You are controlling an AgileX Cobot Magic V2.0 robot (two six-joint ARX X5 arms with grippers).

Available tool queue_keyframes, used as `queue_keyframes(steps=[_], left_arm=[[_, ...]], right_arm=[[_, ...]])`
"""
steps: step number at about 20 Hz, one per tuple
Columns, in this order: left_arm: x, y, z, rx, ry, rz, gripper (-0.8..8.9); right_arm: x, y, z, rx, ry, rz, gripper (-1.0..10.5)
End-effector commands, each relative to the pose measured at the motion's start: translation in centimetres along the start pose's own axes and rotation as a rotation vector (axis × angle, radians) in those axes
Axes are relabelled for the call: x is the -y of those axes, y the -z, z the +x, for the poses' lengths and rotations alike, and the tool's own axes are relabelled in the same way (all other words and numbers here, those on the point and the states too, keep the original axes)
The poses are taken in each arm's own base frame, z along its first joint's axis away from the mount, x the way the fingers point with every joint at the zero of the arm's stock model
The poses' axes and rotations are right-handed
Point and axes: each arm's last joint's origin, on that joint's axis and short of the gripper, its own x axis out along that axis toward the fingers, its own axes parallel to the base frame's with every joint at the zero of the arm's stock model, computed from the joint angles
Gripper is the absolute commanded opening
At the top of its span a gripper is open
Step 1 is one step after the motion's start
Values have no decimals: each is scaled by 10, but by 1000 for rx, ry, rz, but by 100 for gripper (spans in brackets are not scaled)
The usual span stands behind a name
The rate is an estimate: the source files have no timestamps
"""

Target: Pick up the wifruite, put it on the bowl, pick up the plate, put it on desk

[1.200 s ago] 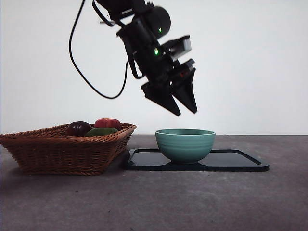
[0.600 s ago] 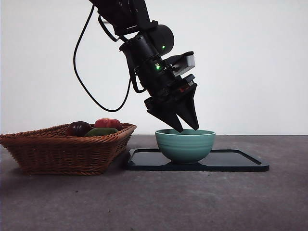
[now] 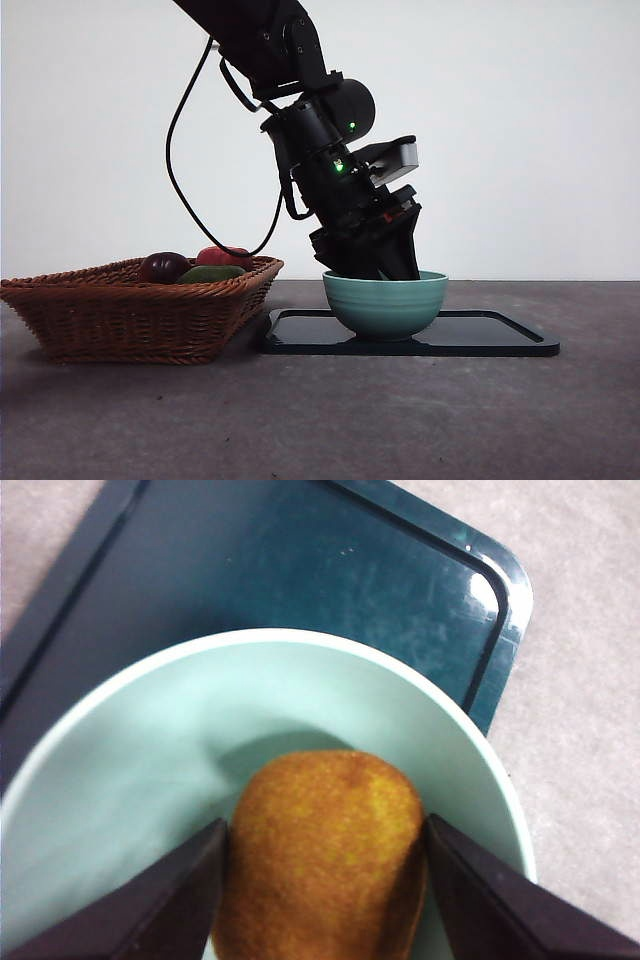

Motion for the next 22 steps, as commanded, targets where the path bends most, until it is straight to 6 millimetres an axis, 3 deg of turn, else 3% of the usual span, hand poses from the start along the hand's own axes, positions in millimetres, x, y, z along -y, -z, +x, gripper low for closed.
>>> queue_keyframes(steps=[1,5,9,12,17,22], left_arm=[[1,0,17,-15,15,24,308],[1,-1,17,-11,8,27,209],[-4,-2,12,-8,1,3,208],[-9,-13,-6,9,-10,-17,209],[-14,-43,-65,110,-23,-79,208],[-10,-56,-151,222,-66,-127,208]], right_arm=[[-2,-3,-2,11,-9,1,200],[-2,-3,-2,12,-9,0,200],[-2,-3,-3,12,-9,0,200],[-2,-3,-3,12,-8,0,200],[-2,-3,-3,15,3,-2,200],[-1,-3,-3,19,20,-2,200]])
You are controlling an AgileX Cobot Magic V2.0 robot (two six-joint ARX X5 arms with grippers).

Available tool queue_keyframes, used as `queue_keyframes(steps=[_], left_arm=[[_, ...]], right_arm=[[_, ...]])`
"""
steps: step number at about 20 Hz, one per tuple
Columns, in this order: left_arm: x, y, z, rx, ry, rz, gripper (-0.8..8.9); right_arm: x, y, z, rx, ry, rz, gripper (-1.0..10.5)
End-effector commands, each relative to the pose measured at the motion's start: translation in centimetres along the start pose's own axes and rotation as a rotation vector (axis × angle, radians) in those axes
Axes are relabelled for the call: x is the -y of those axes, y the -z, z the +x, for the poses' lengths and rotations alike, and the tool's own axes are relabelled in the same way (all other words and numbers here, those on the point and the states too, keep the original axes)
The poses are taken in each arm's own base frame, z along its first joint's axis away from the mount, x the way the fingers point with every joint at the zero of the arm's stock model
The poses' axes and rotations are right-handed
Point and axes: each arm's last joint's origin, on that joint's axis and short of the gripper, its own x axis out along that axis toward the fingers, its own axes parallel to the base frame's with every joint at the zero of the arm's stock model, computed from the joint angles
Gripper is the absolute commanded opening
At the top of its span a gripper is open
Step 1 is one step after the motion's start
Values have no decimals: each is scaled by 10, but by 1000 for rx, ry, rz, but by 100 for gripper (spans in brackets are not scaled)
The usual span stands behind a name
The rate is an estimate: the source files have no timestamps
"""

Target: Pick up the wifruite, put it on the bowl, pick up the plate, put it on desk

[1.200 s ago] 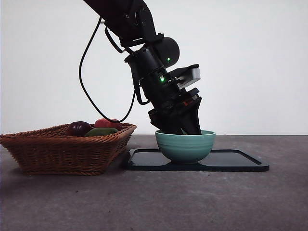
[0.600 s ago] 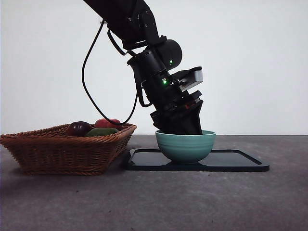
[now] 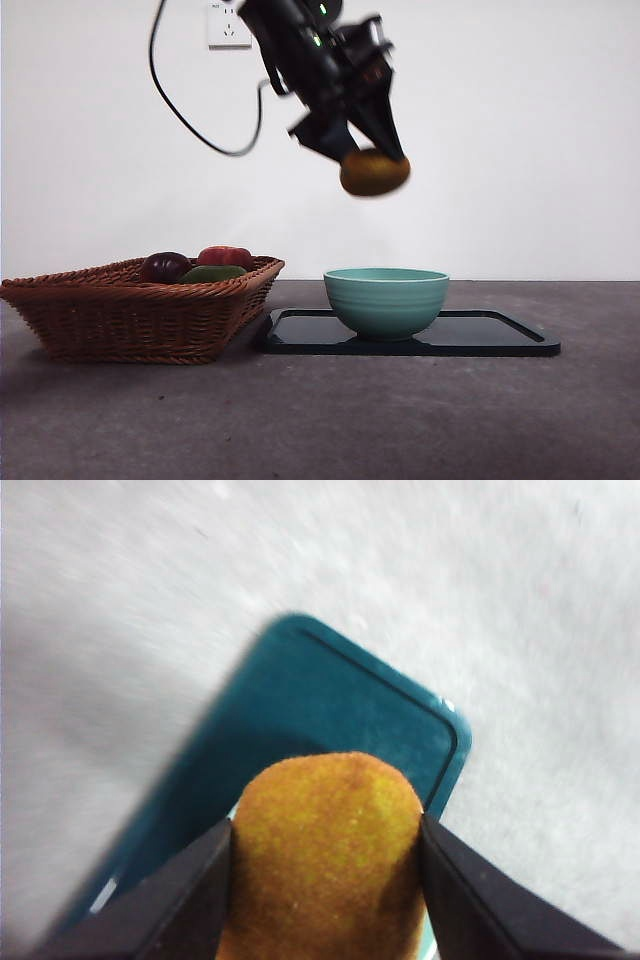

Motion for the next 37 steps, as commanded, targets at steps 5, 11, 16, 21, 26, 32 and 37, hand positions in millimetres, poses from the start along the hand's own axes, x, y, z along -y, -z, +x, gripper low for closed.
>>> queue_keyframes(steps=[5,11,16,21,26,32,37], left_arm=[[18,-6,-141,184,-118,-48,208],[58,23,-270,385,-303,-103,209],[78,71,-287,292,-434,-209,210],[63,113,-234,166,-384,-360,210],[33,145,-172,112,-463,-523,210],[11,178,-121,118,-597,-599,210],[-3,200,-80,119,-601,-636,209]], right_arm=[[-2,-3,-3,16,-8,-8,200],[-2,-3,-3,20,-10,-17,200],[-2,-4,-3,25,-13,-36,200],[-3,-8,-3,63,-22,-43,200],[-3,-8,-3,69,-24,-43,200],[-4,-8,-3,70,-24,-41,200],[-4,-9,-3,77,-25,-40,200]])
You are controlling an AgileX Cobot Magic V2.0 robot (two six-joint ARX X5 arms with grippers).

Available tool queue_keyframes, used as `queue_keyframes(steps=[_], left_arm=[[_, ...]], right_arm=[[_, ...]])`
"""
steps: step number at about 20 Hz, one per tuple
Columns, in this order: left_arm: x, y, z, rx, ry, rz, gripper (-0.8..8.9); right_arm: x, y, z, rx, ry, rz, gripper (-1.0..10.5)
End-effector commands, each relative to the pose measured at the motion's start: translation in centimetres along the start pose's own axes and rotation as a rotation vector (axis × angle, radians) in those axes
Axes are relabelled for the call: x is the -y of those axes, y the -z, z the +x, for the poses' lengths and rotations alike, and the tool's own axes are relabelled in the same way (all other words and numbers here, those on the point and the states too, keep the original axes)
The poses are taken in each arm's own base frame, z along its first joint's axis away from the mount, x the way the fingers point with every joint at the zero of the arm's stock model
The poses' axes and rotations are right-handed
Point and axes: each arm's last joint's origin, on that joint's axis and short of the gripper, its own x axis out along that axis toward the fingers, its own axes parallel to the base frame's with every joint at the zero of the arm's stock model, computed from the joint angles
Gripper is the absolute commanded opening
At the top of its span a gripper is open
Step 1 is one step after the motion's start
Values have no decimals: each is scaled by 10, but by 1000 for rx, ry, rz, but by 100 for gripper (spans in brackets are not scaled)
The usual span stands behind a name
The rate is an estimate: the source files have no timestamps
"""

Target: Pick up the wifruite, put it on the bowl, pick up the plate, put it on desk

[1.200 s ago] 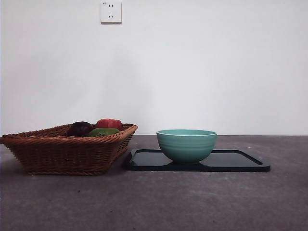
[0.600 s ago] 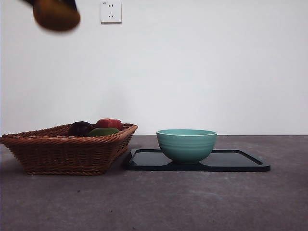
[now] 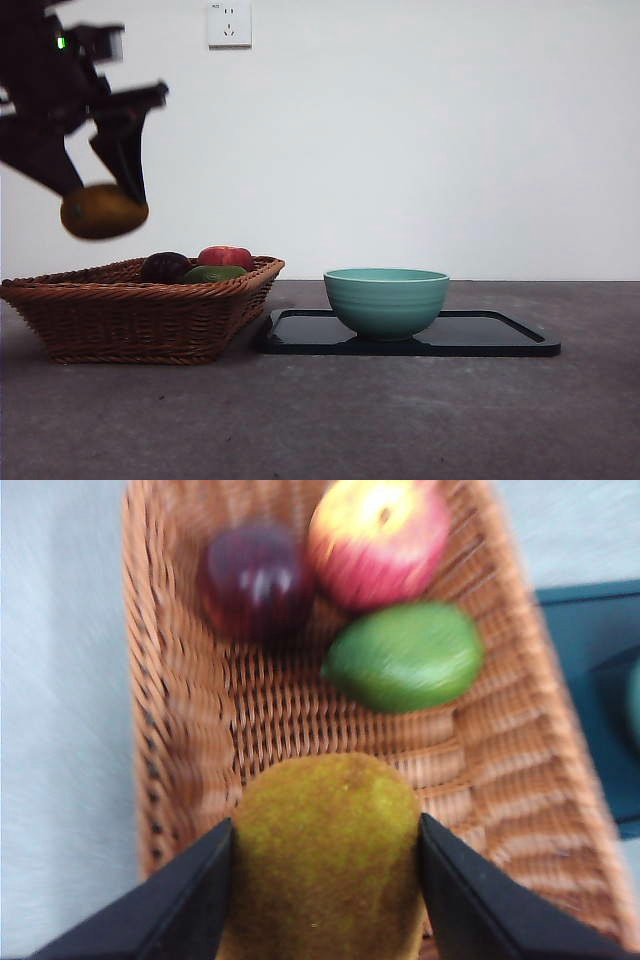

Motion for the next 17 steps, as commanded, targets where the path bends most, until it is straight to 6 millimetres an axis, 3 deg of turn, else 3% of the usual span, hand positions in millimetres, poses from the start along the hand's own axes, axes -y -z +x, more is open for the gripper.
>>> queue_keyframes(steps=[1,7,17], left_arm=[[4,1,18,-10,4,-11,209],[16,11,59,-78,-14,10,210],[29,25,84,-144,-21,10,227]], right_arm=[[-2,-4,-2,21,-11,-10,200],[-2,-4,-2,19,-11,2,200],[-2,-4,-2,19,-11,6,200]])
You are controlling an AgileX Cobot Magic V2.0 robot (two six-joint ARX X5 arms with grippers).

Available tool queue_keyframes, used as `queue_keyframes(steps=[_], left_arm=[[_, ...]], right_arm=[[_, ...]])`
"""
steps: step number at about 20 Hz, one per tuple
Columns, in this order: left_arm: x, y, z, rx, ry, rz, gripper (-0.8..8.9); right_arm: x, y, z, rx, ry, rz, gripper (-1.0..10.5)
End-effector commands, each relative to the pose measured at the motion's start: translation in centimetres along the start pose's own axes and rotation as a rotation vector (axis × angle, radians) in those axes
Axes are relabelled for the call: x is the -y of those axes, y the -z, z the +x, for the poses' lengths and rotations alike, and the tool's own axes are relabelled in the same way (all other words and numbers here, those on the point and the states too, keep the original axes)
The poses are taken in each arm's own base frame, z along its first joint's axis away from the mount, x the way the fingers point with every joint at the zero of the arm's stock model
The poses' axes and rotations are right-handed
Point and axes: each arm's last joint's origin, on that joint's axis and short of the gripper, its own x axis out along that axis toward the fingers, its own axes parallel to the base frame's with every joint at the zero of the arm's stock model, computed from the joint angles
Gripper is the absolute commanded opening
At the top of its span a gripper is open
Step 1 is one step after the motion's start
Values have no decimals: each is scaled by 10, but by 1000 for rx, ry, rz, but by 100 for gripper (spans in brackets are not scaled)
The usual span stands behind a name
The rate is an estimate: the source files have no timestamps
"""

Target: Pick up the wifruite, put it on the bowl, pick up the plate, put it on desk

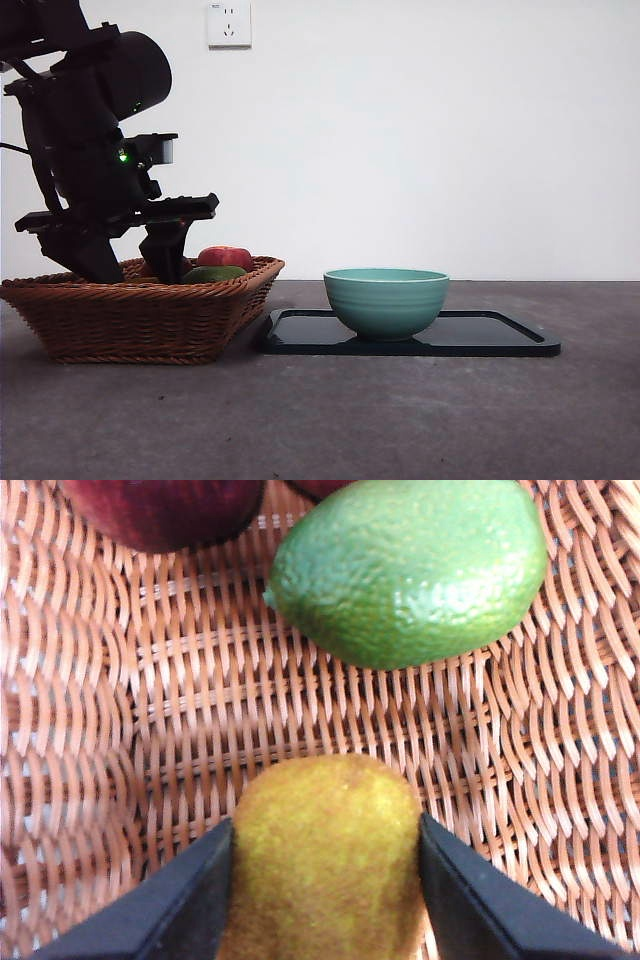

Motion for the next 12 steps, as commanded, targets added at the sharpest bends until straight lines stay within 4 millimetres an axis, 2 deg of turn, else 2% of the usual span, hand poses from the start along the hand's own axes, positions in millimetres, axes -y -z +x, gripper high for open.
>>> queue_keyframes(steps=[1,4,7,9,12], left_arm=[[7,3,10,-30,10,-7,260],[10,3,9,-27,15,1,369],[10,1,4,-13,19,0,382],[10,-3,-8,22,26,-2,382],[9,-10,-35,100,44,0,381]], right_arm=[[-2,-3,-2,16,-11,2,200],[-2,-3,-2,16,-11,3,200],[-2,-3,-2,16,-11,5,200],[-2,-3,-2,16,-11,5,200],[-2,-4,-2,17,-10,5,200]])
